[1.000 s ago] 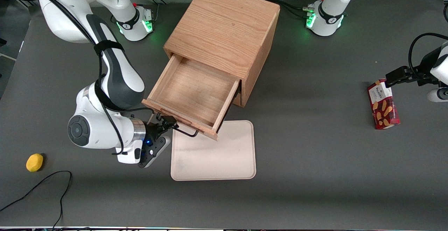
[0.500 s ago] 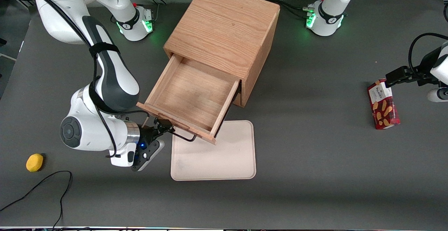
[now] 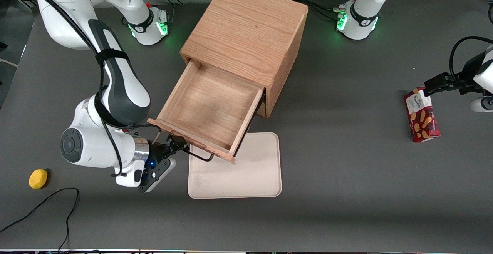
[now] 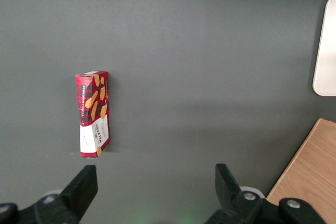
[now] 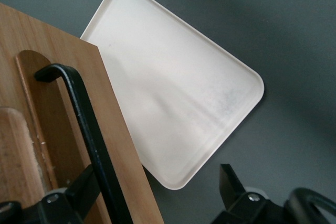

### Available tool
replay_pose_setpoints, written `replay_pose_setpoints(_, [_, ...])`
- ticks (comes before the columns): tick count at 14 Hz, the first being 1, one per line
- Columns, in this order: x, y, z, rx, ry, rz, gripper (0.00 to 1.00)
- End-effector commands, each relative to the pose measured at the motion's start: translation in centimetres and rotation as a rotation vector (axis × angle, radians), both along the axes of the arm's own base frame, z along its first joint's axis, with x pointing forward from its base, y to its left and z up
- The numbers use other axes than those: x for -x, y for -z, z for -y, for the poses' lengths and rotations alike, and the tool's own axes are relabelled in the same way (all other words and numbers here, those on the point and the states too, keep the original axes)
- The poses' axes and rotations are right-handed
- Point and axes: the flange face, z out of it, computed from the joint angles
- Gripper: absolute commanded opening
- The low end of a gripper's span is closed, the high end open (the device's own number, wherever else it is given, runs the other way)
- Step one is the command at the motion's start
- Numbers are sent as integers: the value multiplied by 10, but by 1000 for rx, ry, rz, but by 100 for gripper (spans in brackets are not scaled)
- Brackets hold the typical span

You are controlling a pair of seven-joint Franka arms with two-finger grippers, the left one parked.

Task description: Open upper drawer

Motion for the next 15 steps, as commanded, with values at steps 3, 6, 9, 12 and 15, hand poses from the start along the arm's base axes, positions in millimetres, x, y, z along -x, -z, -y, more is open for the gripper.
replay_pose_setpoints(3, [-11,-3,1,-15,-5,56,100])
replay_pose_setpoints(6, [-14,0,2,-18,3,71,100])
replay_pose_setpoints(9, [-17,3,2,-22,2,94,100])
replay_pose_setpoints(12, [-20,5,7,-20,3,104,100])
replay_pose_setpoints(15, [-23,2,15,-16,14,112,100])
